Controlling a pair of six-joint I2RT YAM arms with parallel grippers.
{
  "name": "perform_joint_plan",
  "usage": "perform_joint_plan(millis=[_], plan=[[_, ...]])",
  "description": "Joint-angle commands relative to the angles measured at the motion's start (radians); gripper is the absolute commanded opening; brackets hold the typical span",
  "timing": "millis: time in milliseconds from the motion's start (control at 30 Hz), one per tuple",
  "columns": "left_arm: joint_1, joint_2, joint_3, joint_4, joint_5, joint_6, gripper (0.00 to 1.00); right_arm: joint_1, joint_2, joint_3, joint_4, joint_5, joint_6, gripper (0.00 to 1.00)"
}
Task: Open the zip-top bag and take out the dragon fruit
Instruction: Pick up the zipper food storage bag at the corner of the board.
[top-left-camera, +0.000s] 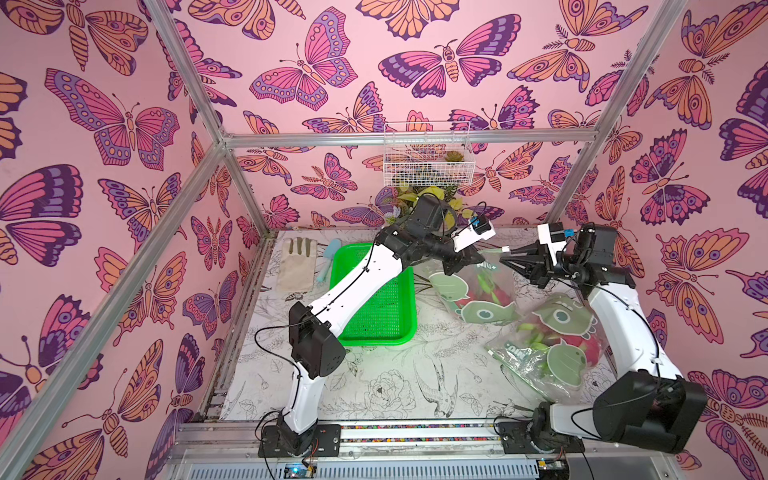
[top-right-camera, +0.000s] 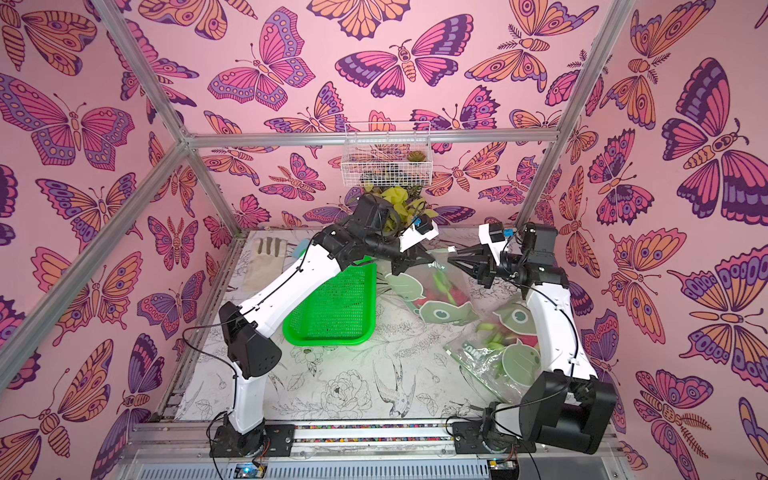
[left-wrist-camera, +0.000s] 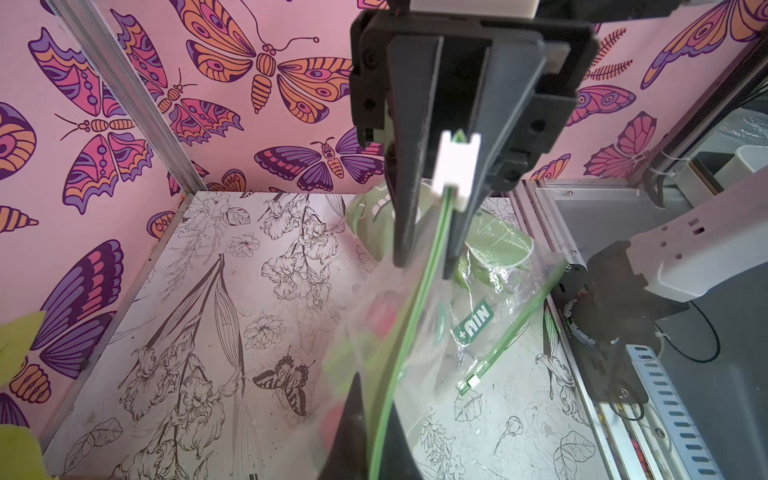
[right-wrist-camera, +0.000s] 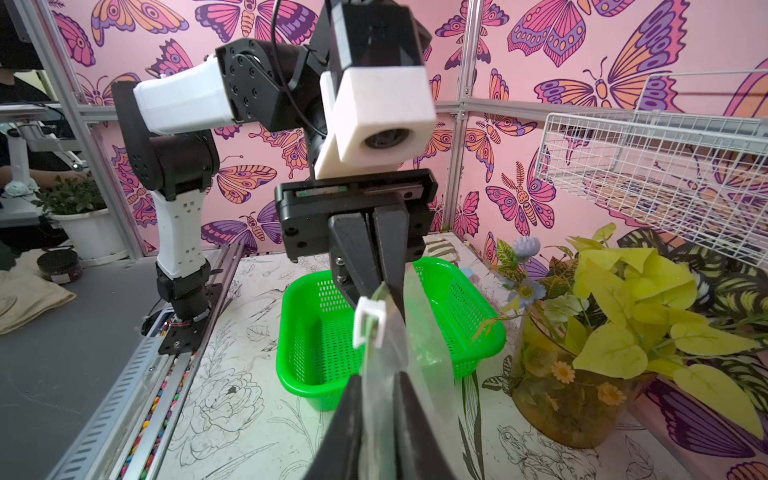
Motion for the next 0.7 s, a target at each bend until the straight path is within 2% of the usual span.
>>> perform_joint_plan(millis=[0,67,167,200,267,333,400,667], plan=[[0.004,0.004,-0.016,0.047,0.058,0.006,0.00,0.009,-0.006,0.033,-0.002,-0.011,0.012,0.11],[0.004,0.004,-0.021,0.046,0.055,0.005,0.00,0.011,-0.001,0.040,-0.003,-0.016,0.022,0.01],[0.004,-0.001,-0.029,0.047,0.063,-0.002,0.00,0.013,-0.001,0.038,-0.008,-0.014,0.025,0.00],[0.004,-0.005,-0.030,0.046,0.066,-0.008,0.08,0.015,-0.002,0.035,-0.008,-0.014,0.024,0.00],[0.005,-0.020,-0.038,0.047,0.082,-0.017,0.44,0.019,-0.005,0.025,-0.006,-0.013,0.023,0.00],[0.005,-0.039,-0.049,0.045,0.101,-0.020,0.59,0.024,-0.011,0.017,-0.002,-0.013,0.023,0.00],[0.005,-0.053,-0.049,0.038,0.105,-0.037,0.68,0.028,-0.016,0.011,-0.003,-0.011,0.024,0.00],[0.004,-0.080,-0.024,0.009,0.087,-0.057,0.72,0.046,-0.039,-0.019,0.004,-0.005,0.023,0.00]])
